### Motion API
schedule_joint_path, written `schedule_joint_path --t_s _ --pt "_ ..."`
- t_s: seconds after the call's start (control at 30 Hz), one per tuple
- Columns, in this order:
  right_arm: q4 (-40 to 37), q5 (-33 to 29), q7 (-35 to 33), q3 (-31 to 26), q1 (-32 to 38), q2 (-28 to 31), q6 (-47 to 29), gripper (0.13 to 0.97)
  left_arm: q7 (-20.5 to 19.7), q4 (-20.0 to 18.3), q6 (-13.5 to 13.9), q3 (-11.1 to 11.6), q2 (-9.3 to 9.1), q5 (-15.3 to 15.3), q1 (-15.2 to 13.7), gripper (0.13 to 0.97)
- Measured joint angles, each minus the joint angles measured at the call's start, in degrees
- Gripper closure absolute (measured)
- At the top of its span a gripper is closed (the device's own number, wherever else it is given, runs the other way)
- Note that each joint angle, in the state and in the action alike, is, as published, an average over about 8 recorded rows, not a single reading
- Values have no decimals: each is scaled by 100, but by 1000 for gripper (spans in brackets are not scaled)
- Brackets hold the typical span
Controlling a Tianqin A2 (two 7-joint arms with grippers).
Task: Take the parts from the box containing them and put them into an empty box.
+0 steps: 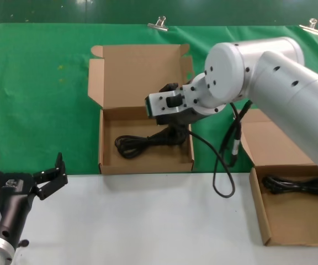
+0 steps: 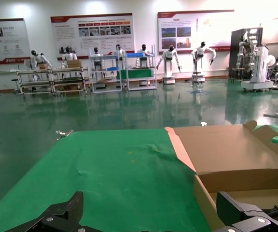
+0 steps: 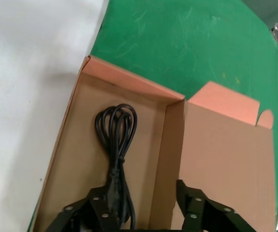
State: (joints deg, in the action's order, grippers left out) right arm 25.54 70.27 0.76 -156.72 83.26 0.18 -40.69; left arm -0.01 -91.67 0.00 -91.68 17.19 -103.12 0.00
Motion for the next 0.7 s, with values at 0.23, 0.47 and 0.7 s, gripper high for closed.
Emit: schedule_joint_path --t_s 0.23,0.47,0.7 --pt "305 188 -31 337 -417 81 205 585 0 0 0 0 0 0 0 132" --pt "871 465 -31 886 -1125 225 555 405 0 0 0 0 0 0 0 132" --pt "1488 768 -38 1489 -1903 384 932 287 0 0 0 0 0 0 0 132"
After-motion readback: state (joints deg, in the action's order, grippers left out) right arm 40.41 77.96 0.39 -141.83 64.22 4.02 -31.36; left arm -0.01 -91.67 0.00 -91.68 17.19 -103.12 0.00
